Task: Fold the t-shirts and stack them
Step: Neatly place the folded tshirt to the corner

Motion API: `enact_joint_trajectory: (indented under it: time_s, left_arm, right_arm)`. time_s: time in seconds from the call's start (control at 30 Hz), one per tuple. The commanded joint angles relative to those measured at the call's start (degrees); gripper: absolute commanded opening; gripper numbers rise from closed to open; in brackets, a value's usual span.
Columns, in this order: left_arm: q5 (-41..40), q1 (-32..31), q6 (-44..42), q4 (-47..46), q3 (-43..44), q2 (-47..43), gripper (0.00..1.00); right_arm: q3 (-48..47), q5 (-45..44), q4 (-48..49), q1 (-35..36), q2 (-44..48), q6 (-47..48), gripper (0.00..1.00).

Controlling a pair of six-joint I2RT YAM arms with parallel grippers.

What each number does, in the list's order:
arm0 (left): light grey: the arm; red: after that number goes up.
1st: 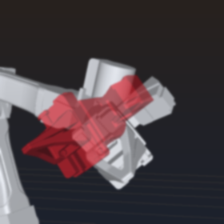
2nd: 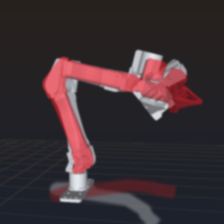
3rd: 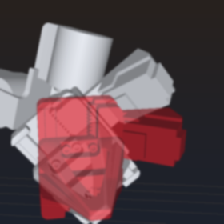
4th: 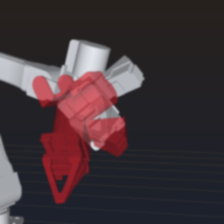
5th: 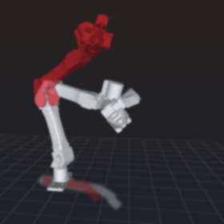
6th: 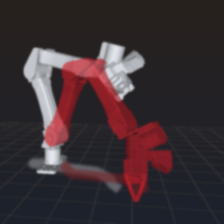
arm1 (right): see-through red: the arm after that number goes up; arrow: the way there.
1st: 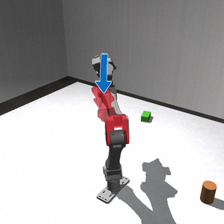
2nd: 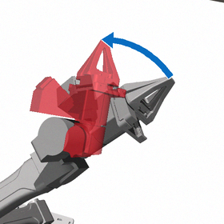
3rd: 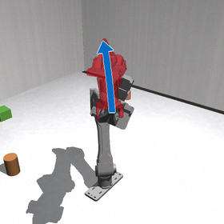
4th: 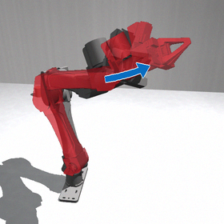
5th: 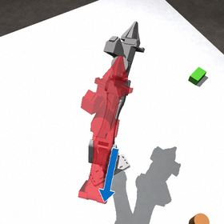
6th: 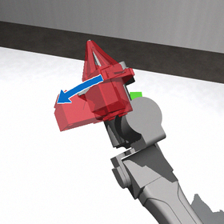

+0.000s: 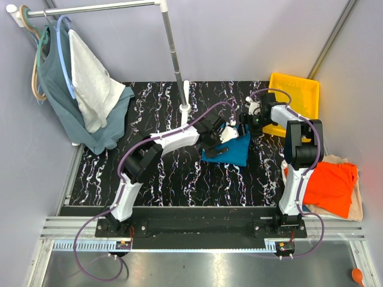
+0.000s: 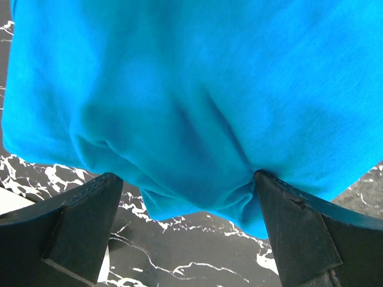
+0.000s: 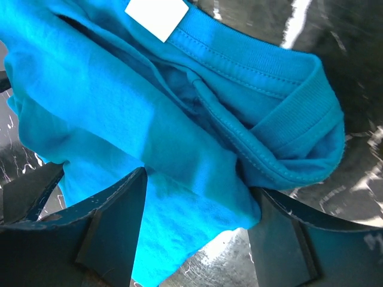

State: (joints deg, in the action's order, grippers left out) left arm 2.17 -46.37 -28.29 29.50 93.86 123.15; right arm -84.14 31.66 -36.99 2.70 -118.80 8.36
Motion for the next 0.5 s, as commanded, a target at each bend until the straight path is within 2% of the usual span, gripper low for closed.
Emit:
enact_joint_trajectory:
  time_s: [0.0,0.1,0.2,0.33,0.47]
  left_arm:
    - [-0.8,-0.4,-0.7,1.7,2.8,-3.0,0.99]
    - [-0.9,-0.4,-0.4,1.7,3.3,-2.7,0.99]
    - [-1.3,-0.4,-0.6,1.7,3.5,-2.7,0.99]
    - [-1.7,-0.4,-0.7,1.6,3.7,-2.7,0.99]
    - [-2.1,-0.4,-1.1,1.6,3.7,-3.2,0.99]
  right_arm:
    - [-0.9,0.9,-2.5,2.3,-3.1,2.6,0.70]
    - [-1.5,1.1,-3.3,2.5,-3.7,3.1,0.64]
    - [-1.6,1.4,-4.3,2.4,-3.9,3.6,0.49]
    - [-1.6,1.4,-4.8,2.5,-3.7,3.9,0.24]
    - [-1.5,1.1,-5.2,2.5,-2.7,4.0,0.03]
